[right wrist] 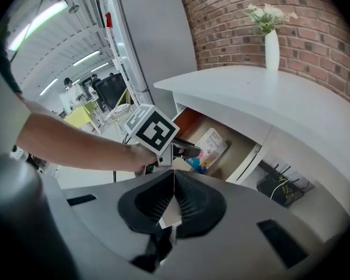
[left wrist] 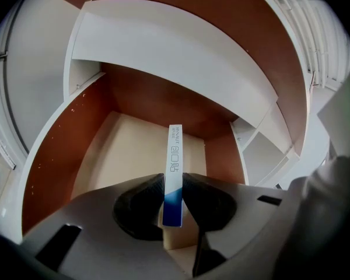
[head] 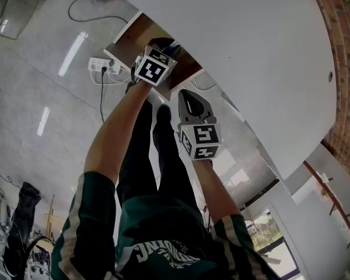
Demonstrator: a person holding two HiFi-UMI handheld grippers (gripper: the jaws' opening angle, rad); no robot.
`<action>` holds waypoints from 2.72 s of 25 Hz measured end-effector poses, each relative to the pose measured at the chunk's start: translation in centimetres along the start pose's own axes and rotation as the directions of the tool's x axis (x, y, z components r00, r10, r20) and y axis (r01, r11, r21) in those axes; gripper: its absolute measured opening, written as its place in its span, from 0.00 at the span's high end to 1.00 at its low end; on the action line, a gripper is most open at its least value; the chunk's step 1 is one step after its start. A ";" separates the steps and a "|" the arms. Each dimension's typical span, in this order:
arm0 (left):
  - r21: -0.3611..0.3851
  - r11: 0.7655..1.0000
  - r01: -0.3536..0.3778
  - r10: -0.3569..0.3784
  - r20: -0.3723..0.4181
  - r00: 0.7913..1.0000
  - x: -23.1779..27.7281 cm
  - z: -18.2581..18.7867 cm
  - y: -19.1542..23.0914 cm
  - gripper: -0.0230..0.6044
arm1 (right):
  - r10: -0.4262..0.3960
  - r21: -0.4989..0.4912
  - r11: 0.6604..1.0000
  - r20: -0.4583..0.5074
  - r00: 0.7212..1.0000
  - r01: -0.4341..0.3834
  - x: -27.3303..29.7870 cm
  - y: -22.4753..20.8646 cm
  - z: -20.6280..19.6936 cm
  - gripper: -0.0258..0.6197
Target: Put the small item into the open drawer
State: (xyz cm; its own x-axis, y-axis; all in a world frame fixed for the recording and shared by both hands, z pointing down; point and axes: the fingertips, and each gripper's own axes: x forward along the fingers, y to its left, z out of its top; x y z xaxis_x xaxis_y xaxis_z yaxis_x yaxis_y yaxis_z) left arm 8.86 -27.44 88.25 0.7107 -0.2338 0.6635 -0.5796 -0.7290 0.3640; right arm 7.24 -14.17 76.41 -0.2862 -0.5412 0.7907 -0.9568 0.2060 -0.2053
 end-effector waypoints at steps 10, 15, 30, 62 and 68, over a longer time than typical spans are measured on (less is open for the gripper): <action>-0.068 0.996 -0.059 0.052 -0.100 0.994 0.5 -0.9 2.1 0.79 | 0.001 -0.005 1.000 -0.016 1.000 -0.001 1.3 -0.7 0.0 0.92; 0.013 0.990 -0.138 0.138 -0.155 0.978 0.5 -1.0 3.3 0.78 | 0.005 -0.007 1.000 -0.020 1.000 -0.005 1.3 -0.5 0.0 0.92; 0.095 0.977 -0.190 0.201 -0.133 0.970 -3.4 -0.5 3.3 0.72 | 0.010 -0.014 1.000 -0.010 1.000 -0.010 0.2 1.0 0.3 0.92; 0.090 0.931 -0.354 0.336 0.174 0.926 -29.2 8.9 -12.0 0.93 | 0.202 -0.244 0.960 0.251 0.947 -0.140 -17.4 6.7 10.4 0.92; 0.114 0.914 -0.390 0.356 0.238 0.904 -33.2 10.8 -15.4 0.93 | 0.216 -0.243 0.960 0.339 0.916 -0.137 -21.6 6.8 12.3 0.92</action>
State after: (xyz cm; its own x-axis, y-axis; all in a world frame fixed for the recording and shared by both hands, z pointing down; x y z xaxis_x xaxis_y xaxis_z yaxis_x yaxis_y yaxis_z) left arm -1.56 -15.38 53.56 0.5309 -0.6240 0.5733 -0.7612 -0.6485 -0.0010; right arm 6.29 -11.12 50.86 -0.4863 -0.7276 0.4838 -0.8672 0.4696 -0.1655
